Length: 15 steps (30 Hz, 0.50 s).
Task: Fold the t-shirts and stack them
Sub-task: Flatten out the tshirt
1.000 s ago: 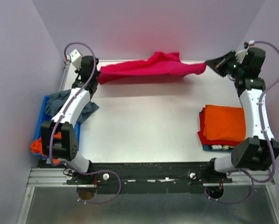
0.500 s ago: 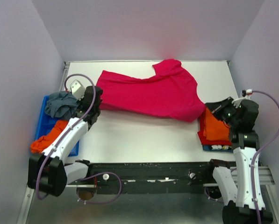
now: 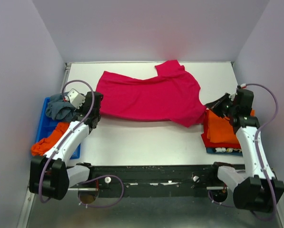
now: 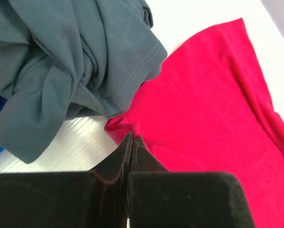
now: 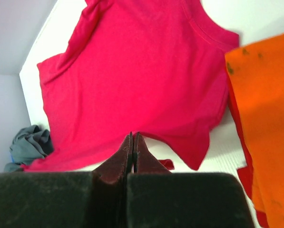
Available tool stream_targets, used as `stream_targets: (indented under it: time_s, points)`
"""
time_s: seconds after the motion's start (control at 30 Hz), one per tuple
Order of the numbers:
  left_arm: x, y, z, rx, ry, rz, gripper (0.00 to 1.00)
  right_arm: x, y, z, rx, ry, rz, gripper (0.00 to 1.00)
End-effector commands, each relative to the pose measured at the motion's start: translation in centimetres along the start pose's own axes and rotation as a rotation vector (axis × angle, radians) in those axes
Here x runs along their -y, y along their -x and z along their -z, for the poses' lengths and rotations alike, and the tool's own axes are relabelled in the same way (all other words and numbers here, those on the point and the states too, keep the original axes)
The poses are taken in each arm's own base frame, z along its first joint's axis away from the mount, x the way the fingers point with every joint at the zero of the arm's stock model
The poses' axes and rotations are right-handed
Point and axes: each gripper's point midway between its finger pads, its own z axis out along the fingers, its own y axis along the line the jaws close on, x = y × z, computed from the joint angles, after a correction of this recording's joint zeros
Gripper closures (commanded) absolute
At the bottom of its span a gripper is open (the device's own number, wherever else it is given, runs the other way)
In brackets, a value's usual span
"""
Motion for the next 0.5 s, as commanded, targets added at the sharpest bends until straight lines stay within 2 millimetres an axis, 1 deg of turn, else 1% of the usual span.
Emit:
stream_targets:
  time_s: [0.0, 0.1, 0.17, 0.27, 0.37, 0.47]
  points:
    - [-0.2, -0.6, -1.3, -0.006, 0.049, 0.01, 1.0, -2.5, 3.6, -1.9, 0.055, 0.013, -0.01, 0.99]
    - [0.1, -0.6, -2.3, -0.011, 0.076, 0.002, 1.0, -3.1, 4.5, -3.3, 0.052, -0.007, -0.032, 0.99]
    - [0.3, -0.7, -3.0, -0.015, 0.093, -0.004, 1.0, -3.2, 4.9, -4.5, 0.038, -0.024, -0.037, 0.99]
    - [0.6, -1.2, -4.0, -0.029, 0.118, -0.004, 1.0, -3.3, 6.0, -5.9, 0.031, -0.058, -0.037, 0.99]
    - [1.3, -1.5, -4.9, -0.037, 0.12, 0.001, 1.0, -3.2, 7.1, -7.3, 0.019, -0.091, -0.028, 0.99]
    - [2.2, -1.7, -5.6, -0.046, 0.12, -0.004, 1.0, -3.7, 8.2, -8.6, 0.006, -0.1, -0.01, 0.99]
